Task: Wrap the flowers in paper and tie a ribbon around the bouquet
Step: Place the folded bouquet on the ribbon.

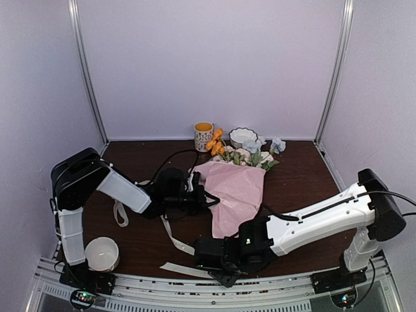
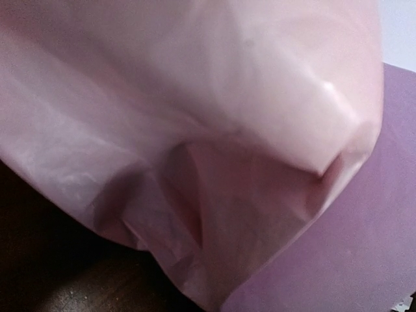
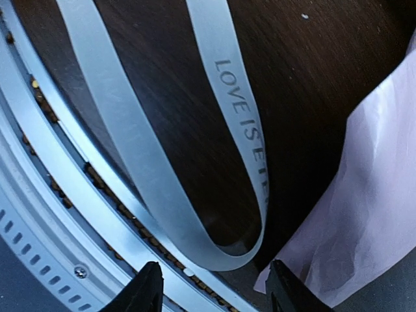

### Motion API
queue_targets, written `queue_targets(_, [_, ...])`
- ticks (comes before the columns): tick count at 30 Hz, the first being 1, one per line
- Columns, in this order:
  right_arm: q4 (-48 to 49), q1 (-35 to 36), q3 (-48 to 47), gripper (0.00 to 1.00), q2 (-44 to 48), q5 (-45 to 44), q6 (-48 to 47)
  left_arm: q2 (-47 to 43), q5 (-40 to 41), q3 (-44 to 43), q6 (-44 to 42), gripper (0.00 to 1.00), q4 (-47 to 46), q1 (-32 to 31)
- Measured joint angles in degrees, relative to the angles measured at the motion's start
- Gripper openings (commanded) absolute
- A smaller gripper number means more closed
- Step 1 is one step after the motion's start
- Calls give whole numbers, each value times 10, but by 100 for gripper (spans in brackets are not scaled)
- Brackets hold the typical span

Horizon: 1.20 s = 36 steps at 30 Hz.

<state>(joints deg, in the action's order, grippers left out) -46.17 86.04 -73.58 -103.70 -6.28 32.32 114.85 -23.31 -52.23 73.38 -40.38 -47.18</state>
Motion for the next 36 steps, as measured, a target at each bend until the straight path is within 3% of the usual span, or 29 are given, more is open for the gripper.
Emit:
queue_targets(4, [-19, -1, 0, 47, -12, -16, 8, 0, 1, 0, -7, 0, 2, 0])
queue_targets(12, [-10, -1, 2, 0, -47, -10, 11, 0, 2, 0, -15, 0, 2, 0])
queue_targets(18, [41, -1, 50, 0, -30, 25, 11, 0, 1, 0, -7, 0, -1, 6])
queue_targets(25, [138, -4, 228, 0, 105, 116, 56, 0, -1, -6, 5, 0, -1, 12])
queue_targets(32, [187, -82, 323, 0, 183, 210, 106, -1, -4, -18, 11, 0, 2, 12])
queue_targets(36, [188, -195, 377, 0, 236, 243, 114, -4, -5, -25, 12, 0, 1, 12])
